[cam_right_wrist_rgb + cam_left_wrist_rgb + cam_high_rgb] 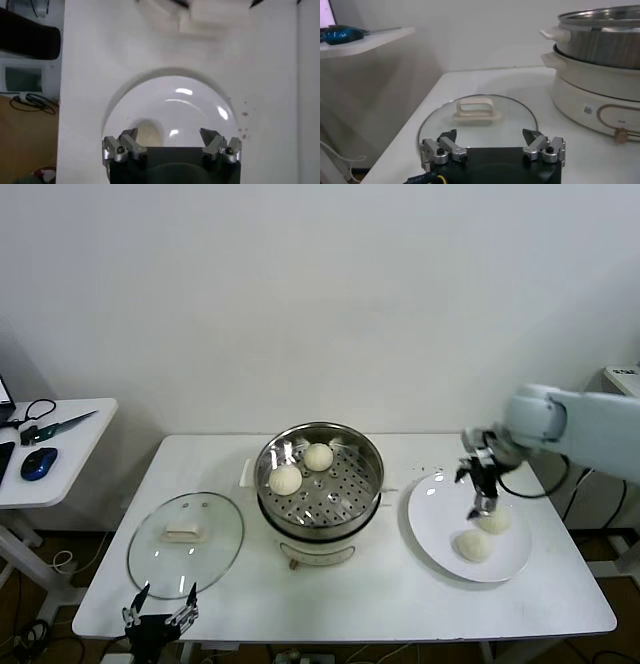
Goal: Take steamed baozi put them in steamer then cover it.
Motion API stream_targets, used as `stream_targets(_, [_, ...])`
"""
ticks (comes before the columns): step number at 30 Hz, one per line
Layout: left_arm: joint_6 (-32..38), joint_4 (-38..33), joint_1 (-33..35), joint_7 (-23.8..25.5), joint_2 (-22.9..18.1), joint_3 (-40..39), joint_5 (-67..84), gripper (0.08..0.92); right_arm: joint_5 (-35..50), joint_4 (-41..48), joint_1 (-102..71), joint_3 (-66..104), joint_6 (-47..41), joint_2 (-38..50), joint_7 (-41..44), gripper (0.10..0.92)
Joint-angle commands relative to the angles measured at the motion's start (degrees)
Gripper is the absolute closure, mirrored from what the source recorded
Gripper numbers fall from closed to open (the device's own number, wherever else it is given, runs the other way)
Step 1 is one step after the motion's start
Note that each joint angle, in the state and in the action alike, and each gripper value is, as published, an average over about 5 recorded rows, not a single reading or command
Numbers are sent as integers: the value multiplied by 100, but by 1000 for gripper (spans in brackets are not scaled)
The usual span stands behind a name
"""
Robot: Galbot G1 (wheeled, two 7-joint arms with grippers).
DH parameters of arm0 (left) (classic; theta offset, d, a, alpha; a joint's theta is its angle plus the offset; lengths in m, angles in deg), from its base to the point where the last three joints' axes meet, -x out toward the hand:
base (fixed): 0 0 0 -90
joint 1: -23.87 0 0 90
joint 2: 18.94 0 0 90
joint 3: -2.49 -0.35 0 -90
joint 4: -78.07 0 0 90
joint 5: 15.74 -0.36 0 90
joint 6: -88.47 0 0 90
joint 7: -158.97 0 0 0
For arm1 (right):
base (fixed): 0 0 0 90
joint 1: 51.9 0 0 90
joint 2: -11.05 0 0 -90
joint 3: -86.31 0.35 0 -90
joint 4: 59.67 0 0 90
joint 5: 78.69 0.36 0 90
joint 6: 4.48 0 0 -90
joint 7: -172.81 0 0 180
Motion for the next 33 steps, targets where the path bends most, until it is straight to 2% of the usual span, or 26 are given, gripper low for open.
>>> stream_targets(1, [-3, 5, 15, 0, -11, -4, -16, 177, -1076, 125, -1808, 1250, 56, 829, 0, 203])
stream_targets(12, [2, 35, 22, 1, -43, -29, -64, 177, -1159, 554, -2399, 1842, -35, 450, -263, 203])
stream_targets(27, [-9, 49, 11, 0, -36, -25, -65, 177, -1280, 696, -2729, 2029, -149, 244, -395, 205])
stream_targets(33, [-14, 48, 13, -1, -37, -35, -72, 177, -1344, 773, -2758, 2120, -143, 201, -455, 285])
